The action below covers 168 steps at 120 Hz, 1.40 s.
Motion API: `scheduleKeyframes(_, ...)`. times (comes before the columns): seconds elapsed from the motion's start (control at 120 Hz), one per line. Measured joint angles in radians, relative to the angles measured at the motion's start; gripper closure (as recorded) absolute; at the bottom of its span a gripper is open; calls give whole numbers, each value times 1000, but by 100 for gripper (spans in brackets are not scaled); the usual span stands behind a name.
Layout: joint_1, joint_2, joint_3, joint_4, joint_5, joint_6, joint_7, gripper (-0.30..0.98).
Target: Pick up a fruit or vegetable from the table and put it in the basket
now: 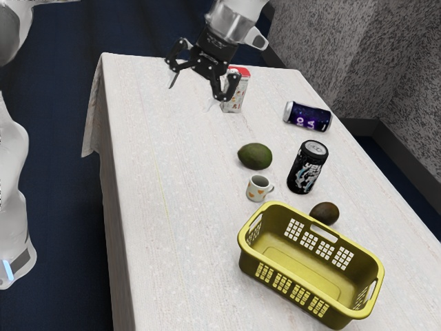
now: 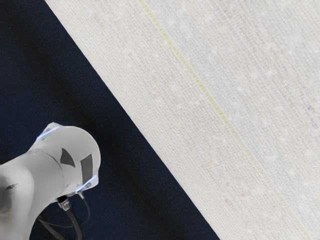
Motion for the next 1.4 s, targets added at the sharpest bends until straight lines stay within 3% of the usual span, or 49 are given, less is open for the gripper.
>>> scheduleKeyframes(0.25, -15, 7, 48, 1, -5, 146, -429, 0)
scheduleKeyframes(0.392, 13, 87, 314, 1, -8, 161, -544, 0)
scheduleKeyframes(0.492, 66, 111, 412, 0, -6, 170, -581, 0)
scheduleKeyframes(0.617, 162, 119, 424, -7, -7, 179, -613, 0)
scheduleKeyframes(0.742, 329, 145, 302, -10, -1, 232, -593, 0)
scheduleKeyframes(0.85, 369, 160, 261, -13, 10, 310, -448, 0)
scheduleKeyframes(1.142, 361, 211, 233, -15, 20, 488, 263, 0)
scheduleKeyframes(1.192, 318, 232, 209, -16, 22, 539, 366, 0)
scheduleKeyframes(1.317, 105, 224, 166, -65, 28, 653, 599, 0)
scheduleKeyframes(1.4, 43, 218, 160, -106, 33, 740, 745, 1)
